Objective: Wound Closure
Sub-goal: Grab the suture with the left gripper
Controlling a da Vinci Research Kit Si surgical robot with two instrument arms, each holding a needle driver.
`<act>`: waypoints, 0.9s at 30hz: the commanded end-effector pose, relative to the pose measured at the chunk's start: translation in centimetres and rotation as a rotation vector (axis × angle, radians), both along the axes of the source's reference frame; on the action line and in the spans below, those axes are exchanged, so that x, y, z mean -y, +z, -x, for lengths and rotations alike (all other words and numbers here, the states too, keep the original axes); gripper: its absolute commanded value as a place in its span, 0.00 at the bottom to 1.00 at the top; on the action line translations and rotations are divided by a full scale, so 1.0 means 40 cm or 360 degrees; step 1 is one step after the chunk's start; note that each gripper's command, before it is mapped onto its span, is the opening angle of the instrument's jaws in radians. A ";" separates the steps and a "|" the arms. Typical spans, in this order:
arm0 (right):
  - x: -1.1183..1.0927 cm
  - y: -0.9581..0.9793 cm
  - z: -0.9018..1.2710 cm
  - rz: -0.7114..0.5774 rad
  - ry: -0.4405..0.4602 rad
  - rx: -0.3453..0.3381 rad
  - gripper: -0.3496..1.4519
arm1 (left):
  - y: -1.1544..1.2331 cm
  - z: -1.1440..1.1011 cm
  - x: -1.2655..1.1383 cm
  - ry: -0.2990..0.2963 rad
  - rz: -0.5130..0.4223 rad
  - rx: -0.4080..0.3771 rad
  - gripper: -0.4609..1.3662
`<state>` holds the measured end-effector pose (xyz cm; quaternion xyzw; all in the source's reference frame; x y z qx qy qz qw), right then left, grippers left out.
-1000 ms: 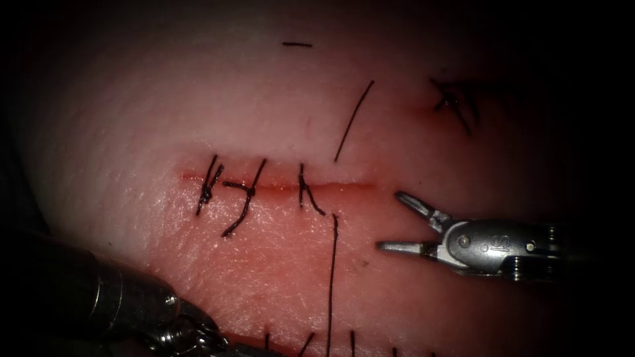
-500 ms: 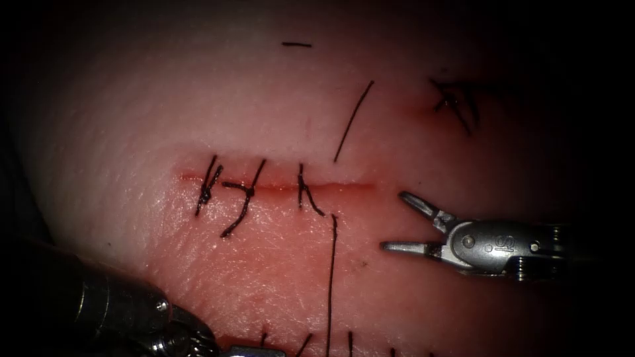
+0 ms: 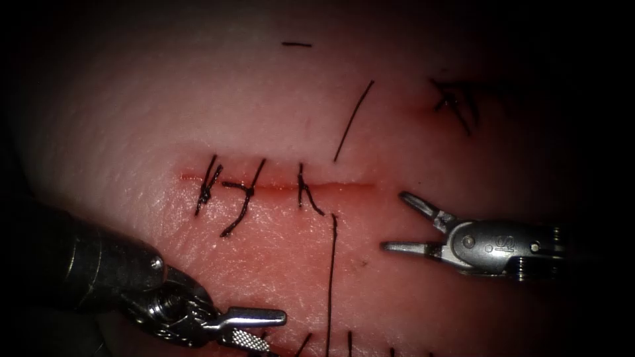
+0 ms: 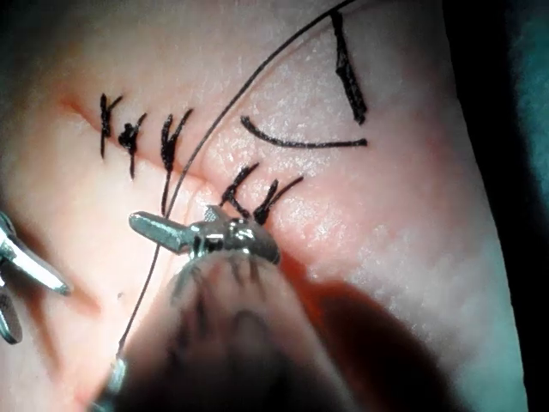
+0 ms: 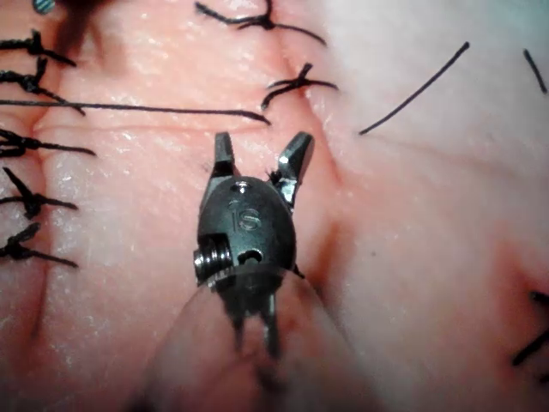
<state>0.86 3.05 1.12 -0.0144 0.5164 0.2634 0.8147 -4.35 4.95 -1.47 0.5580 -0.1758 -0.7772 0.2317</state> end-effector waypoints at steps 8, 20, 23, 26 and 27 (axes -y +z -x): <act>-0.0001 0.0001 0.0000 -0.0002 -0.0005 -0.0002 0.75 | 0.0050 0.0031 -0.0016 -0.0022 -0.0009 -0.0019 0.43; 0.0000 0.0000 -0.0001 -0.0002 -0.0004 -0.0002 0.75 | 0.0093 0.0089 0.0000 -0.0039 0.0010 -0.0042 0.39; 0.0000 0.0000 -0.0001 -0.0002 -0.0004 -0.0002 0.75 | 0.0112 0.0098 0.0009 -0.0044 0.0021 -0.0043 0.39; 0.0000 0.0000 -0.0001 -0.0002 -0.0004 -0.0002 0.75 | 0.0128 0.0109 0.0017 -0.0049 0.0031 -0.0046 0.39; 0.0000 0.0000 -0.0001 0.0006 -0.0009 0.0001 0.74 | 0.0134 0.0115 0.0021 -0.0052 0.0035 -0.0047 0.39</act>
